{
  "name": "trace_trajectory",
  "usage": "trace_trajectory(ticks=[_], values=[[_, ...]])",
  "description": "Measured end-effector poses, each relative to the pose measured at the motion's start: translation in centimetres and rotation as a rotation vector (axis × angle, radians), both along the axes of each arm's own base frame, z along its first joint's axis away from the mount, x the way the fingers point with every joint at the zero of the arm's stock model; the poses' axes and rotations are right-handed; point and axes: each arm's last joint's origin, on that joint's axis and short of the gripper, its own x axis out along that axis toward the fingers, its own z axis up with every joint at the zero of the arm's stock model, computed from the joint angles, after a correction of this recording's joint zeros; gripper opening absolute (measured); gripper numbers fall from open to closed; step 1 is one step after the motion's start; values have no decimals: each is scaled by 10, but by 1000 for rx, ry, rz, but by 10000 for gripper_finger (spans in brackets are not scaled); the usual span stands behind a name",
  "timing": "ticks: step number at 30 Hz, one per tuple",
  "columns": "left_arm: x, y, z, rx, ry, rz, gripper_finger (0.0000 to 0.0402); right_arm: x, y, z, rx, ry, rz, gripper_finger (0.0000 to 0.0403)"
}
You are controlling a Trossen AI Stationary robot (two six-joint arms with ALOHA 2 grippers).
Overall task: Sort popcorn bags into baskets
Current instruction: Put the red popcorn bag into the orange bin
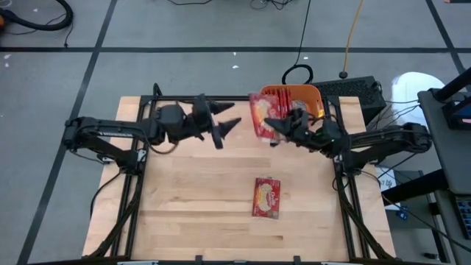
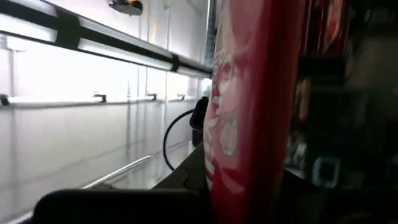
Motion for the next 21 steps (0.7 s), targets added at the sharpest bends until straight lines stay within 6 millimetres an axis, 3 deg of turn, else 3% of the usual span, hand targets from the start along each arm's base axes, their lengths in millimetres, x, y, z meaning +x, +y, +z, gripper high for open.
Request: trace_trajectory(ticks=[6, 11, 15, 21], values=[[-3, 10, 6, -379, -181, -30, 296, -8, -6, 18, -236, 162, -284, 47], [5, 23, -3, -655, -189, -221, 296, -5, -8, 47, -521, 330, -458, 47], [16, 28, -15, -725, -102, -349, 296, 1, -8, 63, -671, 481, -465, 47], [16, 37, -15, -697, -114, -345, 296, 6, -7, 66, -690, 512, -426, 47]])
